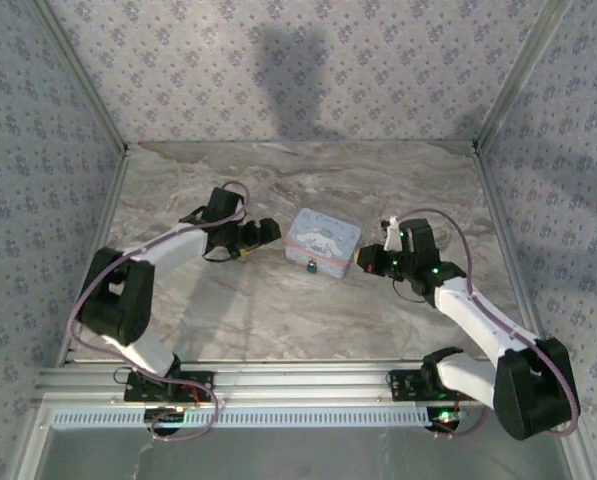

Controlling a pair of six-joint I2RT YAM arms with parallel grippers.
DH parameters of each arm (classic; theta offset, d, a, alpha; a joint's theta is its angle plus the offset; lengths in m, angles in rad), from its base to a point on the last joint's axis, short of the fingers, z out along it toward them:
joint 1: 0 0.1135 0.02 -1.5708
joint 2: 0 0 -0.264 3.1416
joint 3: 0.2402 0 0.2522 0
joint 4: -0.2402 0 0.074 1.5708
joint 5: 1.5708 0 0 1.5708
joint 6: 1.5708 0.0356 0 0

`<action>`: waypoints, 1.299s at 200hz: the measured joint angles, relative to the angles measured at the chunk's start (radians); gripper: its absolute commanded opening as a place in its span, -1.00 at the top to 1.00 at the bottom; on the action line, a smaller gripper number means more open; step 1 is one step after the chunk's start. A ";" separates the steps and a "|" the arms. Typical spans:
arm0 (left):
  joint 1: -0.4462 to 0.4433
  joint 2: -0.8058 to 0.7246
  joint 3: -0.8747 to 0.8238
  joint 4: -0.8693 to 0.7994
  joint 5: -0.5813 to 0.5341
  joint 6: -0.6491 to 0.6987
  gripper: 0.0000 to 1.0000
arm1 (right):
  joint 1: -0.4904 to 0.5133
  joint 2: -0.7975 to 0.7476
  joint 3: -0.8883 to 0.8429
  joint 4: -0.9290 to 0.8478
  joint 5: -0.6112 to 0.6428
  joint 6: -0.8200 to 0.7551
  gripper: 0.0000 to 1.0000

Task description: Unlock the padlock with the key

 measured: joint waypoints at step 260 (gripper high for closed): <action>-0.294 -0.172 -0.368 0.448 -0.084 0.144 -0.59 | 0.021 0.266 0.068 0.132 -0.028 -0.056 1.00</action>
